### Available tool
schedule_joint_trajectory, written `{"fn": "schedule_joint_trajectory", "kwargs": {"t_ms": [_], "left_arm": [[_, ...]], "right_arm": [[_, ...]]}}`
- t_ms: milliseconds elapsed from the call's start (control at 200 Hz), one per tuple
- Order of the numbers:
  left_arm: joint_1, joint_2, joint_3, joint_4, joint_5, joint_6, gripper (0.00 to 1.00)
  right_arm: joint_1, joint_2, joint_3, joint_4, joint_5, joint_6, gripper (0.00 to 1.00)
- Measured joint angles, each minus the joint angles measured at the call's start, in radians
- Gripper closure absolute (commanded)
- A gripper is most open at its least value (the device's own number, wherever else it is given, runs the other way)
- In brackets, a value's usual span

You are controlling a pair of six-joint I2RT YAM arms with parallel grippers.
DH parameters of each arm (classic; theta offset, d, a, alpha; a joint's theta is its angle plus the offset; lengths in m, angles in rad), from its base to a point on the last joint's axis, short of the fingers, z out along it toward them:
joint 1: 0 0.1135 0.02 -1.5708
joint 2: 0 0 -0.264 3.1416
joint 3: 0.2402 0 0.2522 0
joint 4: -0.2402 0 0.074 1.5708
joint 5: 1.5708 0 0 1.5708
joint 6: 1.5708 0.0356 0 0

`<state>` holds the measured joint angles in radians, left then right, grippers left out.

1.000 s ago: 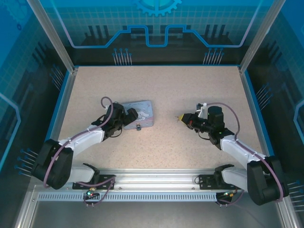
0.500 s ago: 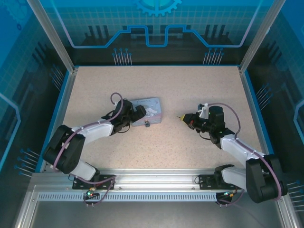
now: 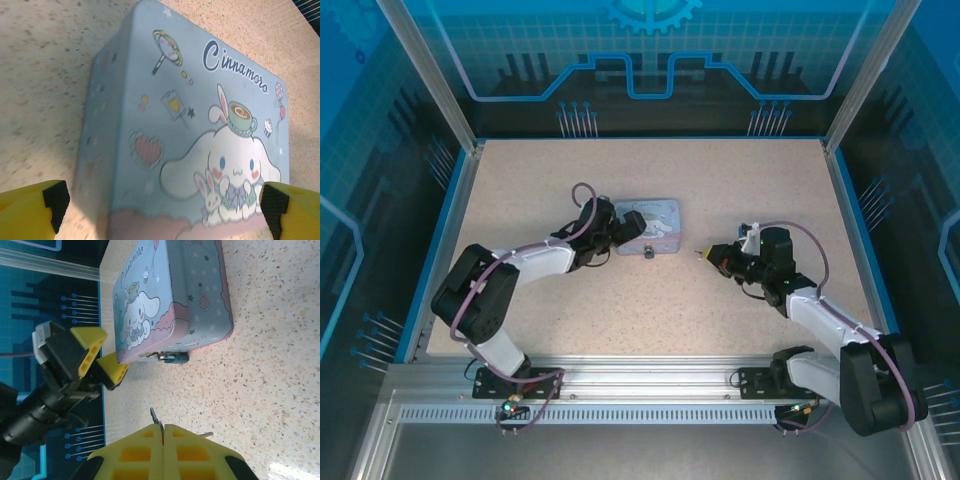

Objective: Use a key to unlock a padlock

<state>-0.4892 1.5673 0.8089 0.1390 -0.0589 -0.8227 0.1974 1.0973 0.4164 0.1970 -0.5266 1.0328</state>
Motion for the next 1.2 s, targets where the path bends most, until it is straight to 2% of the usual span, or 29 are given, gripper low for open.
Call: {"fn": "schedule_joint_trajectory", "kwargs": {"t_ms": [180, 345, 635, 785, 1201], "left_arm": [[-0.012, -0.201, -0.122, -0.037, -0.024, 0.033, 0.01], [-0.094, -0.233, -0.158, -0.036, -0.014, 0.101, 0.01], [-0.201, -0.053, -0.158, 0.074, 0.014, 0.255, 0.01], [-0.217, 0.081, -0.155, 0.18, 0.0, 0.323, 0.01], [-0.226, 0.222, -0.116, 0.412, -0.08, 0.41, 0.01]], "right_arm": [[-0.012, -0.003, 0.003, -0.026, 0.001, -0.027, 1.0], [-0.015, 0.029, 0.042, -0.032, 0.005, -0.037, 1.0], [-0.015, 0.194, 0.21, -0.01, 0.004, -0.031, 1.0], [-0.015, 0.299, 0.344, -0.003, 0.011, -0.022, 1.0], [-0.005, 0.638, 0.748, -0.002, 0.0, -0.001, 1.0]]}}
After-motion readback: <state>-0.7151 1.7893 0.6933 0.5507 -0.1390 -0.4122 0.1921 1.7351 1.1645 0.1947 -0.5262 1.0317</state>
